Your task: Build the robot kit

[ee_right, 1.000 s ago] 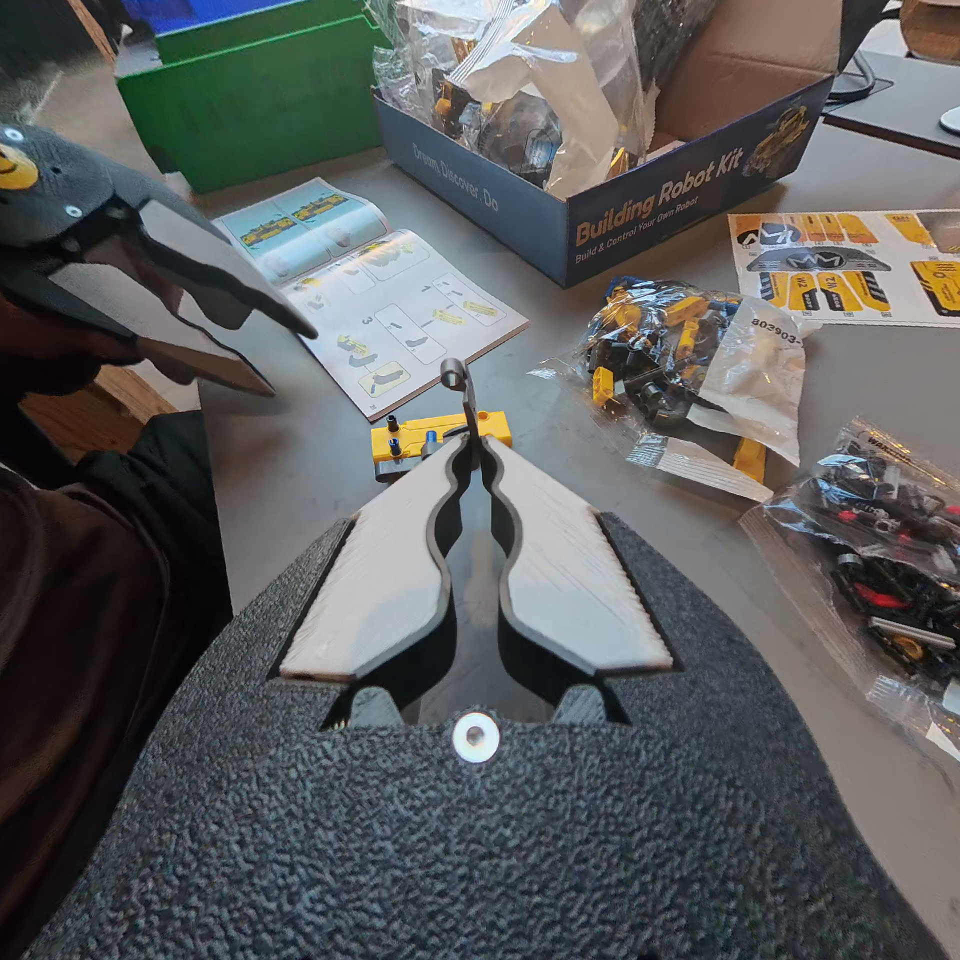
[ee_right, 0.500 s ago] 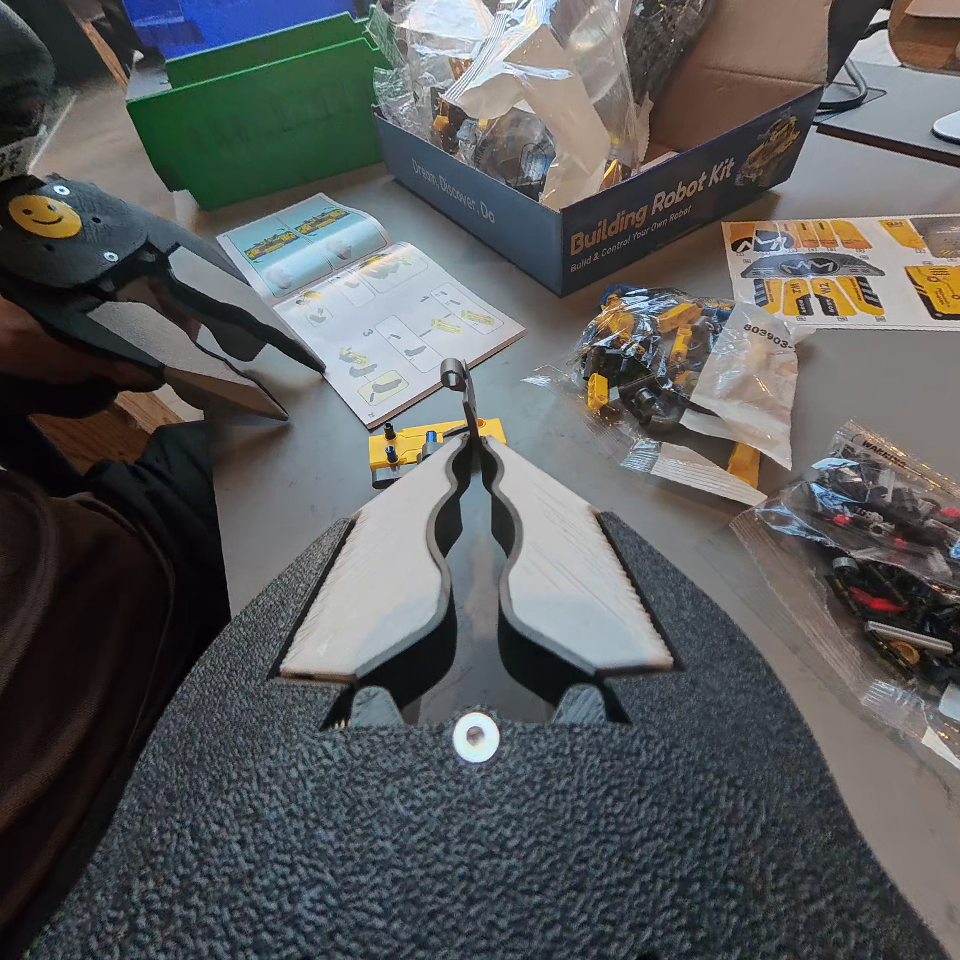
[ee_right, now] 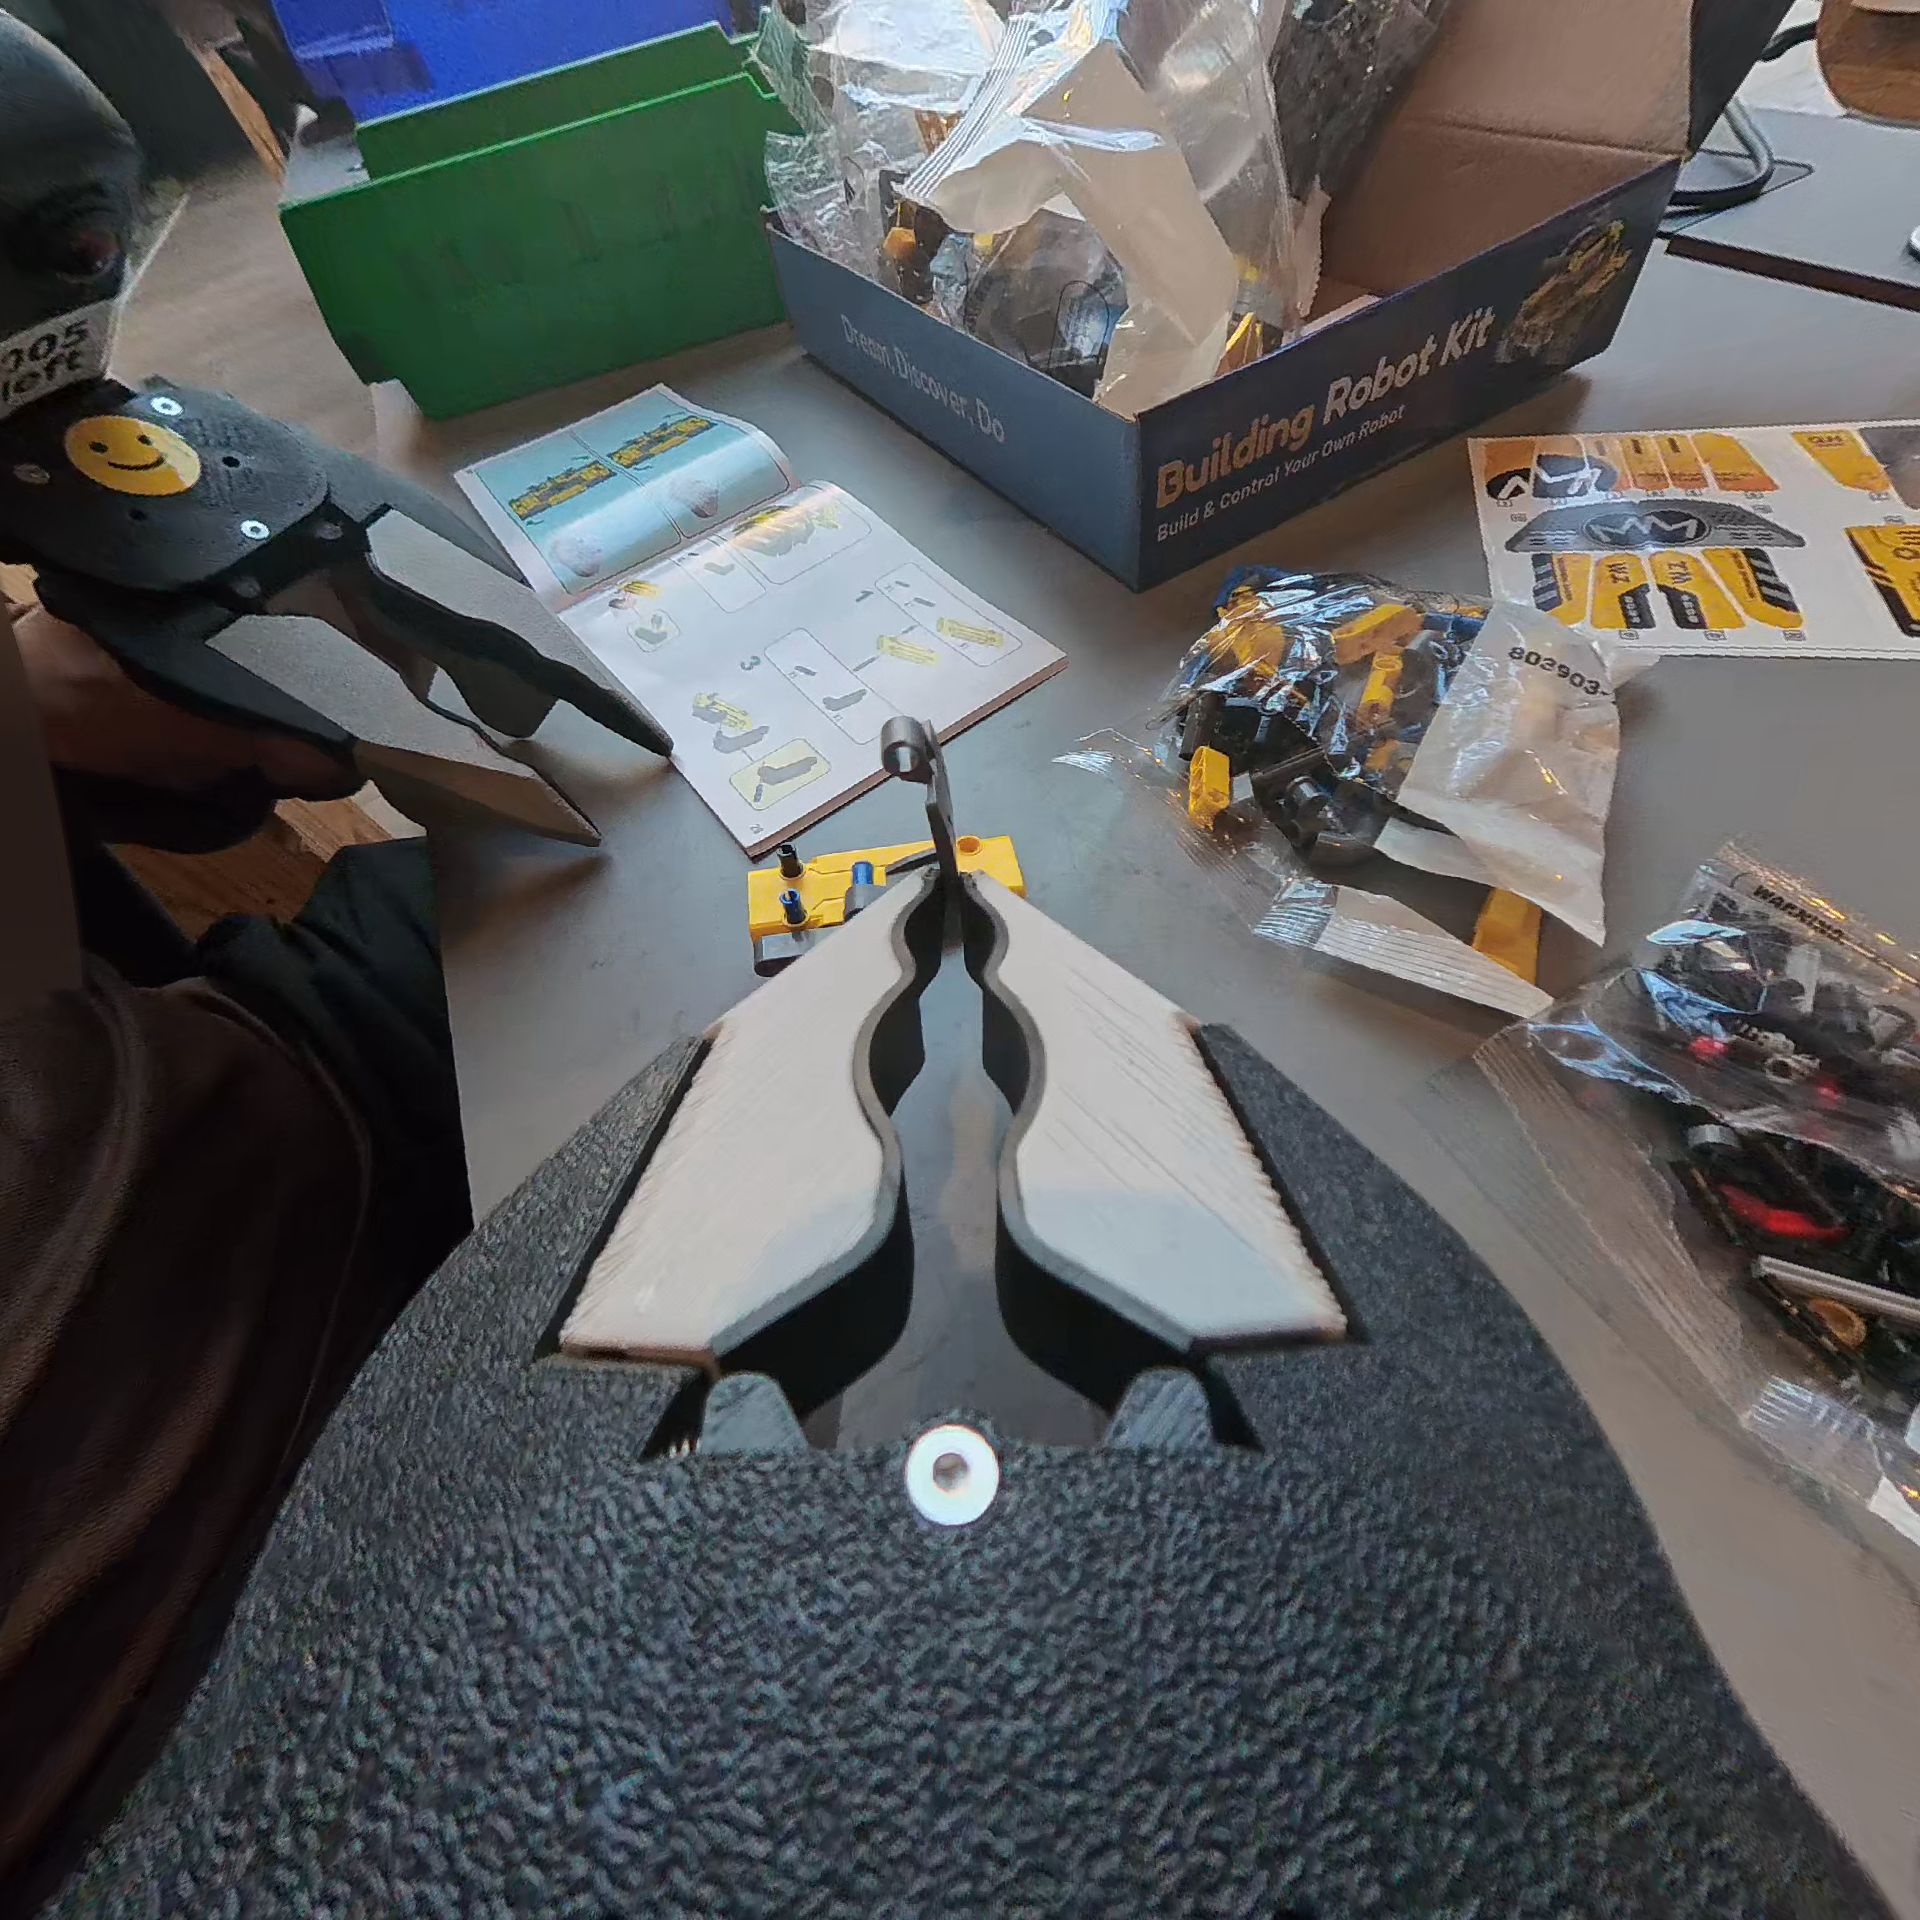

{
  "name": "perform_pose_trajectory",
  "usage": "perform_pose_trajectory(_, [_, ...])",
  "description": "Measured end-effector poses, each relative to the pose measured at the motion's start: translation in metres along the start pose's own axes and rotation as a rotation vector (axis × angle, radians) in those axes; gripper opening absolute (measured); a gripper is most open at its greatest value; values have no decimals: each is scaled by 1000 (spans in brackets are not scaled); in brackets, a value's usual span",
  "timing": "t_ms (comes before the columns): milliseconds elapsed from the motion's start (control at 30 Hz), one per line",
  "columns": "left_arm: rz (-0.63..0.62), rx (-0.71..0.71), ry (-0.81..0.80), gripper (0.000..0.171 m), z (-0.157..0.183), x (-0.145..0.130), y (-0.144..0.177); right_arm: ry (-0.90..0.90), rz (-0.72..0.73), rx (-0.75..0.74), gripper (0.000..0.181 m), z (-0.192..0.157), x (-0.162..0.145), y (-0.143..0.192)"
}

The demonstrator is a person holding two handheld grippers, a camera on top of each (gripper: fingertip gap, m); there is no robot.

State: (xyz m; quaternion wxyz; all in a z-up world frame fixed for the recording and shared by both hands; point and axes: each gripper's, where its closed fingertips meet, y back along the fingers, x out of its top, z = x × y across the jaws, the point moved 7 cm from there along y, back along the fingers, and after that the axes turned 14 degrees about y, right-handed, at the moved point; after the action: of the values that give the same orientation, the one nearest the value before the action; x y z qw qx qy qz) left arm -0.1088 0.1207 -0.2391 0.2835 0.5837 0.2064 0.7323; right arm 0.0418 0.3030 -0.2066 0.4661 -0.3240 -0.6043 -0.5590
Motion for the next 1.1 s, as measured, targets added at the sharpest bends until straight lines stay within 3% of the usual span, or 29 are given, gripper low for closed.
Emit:
perform_pose_trajectory(267, [-12, -41, -37, 37, 15, 3, -11, 42, -71, 24, 3, -6, -3, -8])
perform_pose_trajectory(900, [2, -43, -34, 36, 17, 3, -10, 10, -57, 34, 3, -3, -3, -7])
perform_pose_trajectory(1100, [25, -102, 14, 41, 35, 25, -23, 44, -102, 37, 2, -7, -5, -12])
